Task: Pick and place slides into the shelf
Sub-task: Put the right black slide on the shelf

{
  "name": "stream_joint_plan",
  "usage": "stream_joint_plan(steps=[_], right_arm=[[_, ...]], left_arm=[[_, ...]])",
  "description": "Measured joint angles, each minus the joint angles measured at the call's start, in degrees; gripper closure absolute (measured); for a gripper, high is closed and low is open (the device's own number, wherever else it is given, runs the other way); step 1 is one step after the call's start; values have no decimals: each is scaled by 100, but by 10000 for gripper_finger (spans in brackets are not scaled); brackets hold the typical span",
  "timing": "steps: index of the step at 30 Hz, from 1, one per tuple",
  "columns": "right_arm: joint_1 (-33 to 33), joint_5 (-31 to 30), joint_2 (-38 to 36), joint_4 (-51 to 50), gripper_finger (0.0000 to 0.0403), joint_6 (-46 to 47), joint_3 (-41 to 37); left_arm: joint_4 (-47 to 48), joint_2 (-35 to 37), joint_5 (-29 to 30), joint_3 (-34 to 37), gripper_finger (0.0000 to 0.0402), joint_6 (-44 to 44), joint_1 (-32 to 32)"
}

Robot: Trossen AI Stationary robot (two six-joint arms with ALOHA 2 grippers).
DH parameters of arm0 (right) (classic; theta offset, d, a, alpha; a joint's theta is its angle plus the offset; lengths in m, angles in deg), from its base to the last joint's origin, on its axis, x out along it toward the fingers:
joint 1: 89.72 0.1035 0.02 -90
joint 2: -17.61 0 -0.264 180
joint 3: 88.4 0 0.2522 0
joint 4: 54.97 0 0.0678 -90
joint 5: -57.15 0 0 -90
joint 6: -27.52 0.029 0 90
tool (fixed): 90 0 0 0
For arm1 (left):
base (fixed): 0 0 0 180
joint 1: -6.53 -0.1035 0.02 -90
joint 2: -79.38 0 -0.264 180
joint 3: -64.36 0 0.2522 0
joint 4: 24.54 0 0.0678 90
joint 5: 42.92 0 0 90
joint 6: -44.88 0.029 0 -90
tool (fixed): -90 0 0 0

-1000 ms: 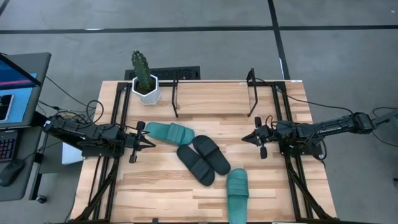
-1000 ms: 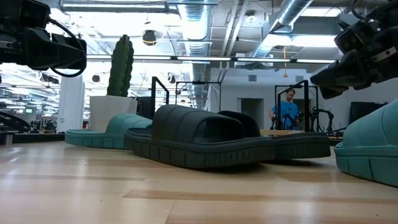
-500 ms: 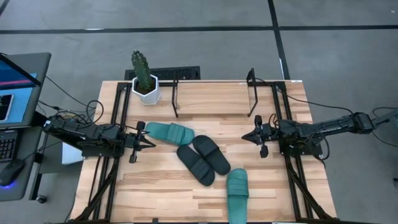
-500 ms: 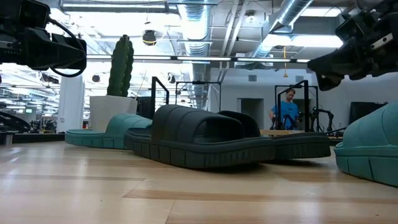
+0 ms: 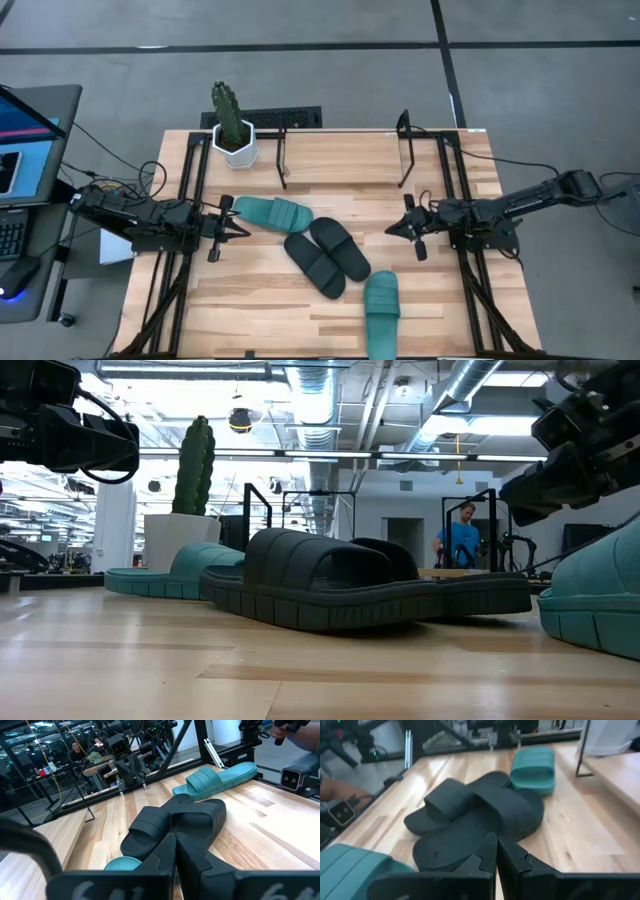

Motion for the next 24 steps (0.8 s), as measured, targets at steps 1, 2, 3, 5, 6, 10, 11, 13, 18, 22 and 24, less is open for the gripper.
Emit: stream_joint_plan(steps=[1, 2, 3, 5, 6, 10, 11, 13, 18, 22, 24], right_arm=[[38, 0, 176, 29, 403, -6, 84], [70, -3, 371, 61, 403, -34, 177], [96, -6, 574, 60, 403, -48, 265], [126, -36, 1006, 7, 403, -58, 423], [126, -60, 1232, 18, 403, -107, 531], [95, -188, 2049, 19, 403, -149, 921], [78, -187, 2234, 25, 403, -151, 1029], [71, -184, 2567, 97, 403, -153, 1227], [87, -159, 3252, 173, 398, -198, 1672], [84, -141, 3688, 152, 361, -199, 1958], [82, -138, 3912, 159, 334, -196, 2109]], left_arm=[[0, 0, 2, 0, 401, -4, 2], [0, 0, 2, 0, 401, -21, 2], [2, 0, 0, 0, 401, -22, 0], [2, 0, 1, 2, 401, -8, 0], [1, 0, 1, 1, 401, 1, 1], [0, -2, 0, 0, 401, -22, 0], [2, 0, 1, 2, 401, -18, 0], [2, 0, 2, 0, 401, 0, 1], [0, 0, 2, 2, 401, -20, 2], [2, -1, 2, 1, 401, -2, 1], [0, 0, 2, 1, 401, -21, 2]])
